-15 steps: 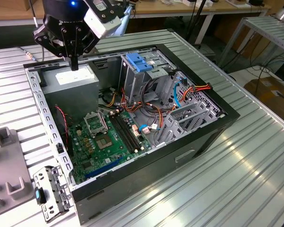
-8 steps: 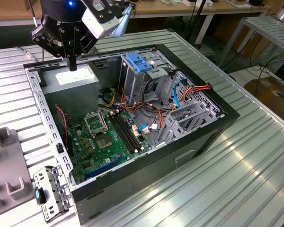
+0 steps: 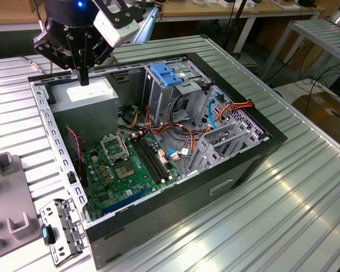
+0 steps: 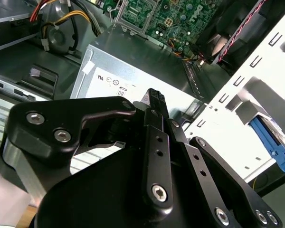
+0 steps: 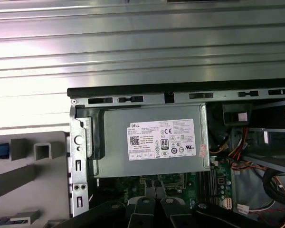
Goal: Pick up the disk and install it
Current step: 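Reach for the disk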
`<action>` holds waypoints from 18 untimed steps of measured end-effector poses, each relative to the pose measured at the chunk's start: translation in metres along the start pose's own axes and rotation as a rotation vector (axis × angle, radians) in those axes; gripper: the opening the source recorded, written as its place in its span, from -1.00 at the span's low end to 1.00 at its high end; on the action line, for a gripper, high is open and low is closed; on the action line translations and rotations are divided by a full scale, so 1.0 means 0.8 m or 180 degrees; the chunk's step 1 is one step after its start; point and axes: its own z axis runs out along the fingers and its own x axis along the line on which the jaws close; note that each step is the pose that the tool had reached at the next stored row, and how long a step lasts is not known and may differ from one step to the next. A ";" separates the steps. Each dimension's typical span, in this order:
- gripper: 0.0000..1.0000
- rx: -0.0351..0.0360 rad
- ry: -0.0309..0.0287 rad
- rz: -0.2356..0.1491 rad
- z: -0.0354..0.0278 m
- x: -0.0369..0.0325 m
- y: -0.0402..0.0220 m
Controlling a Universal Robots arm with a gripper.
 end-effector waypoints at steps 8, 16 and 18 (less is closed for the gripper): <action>-0.79 0.0000 0.0000 0.0000 -0.0001 0.0067 -0.0005; -0.79 0.0000 0.0000 0.0000 -0.0002 0.0151 -0.0011; -0.79 0.0000 0.0000 0.0000 -0.0002 0.0168 -0.0013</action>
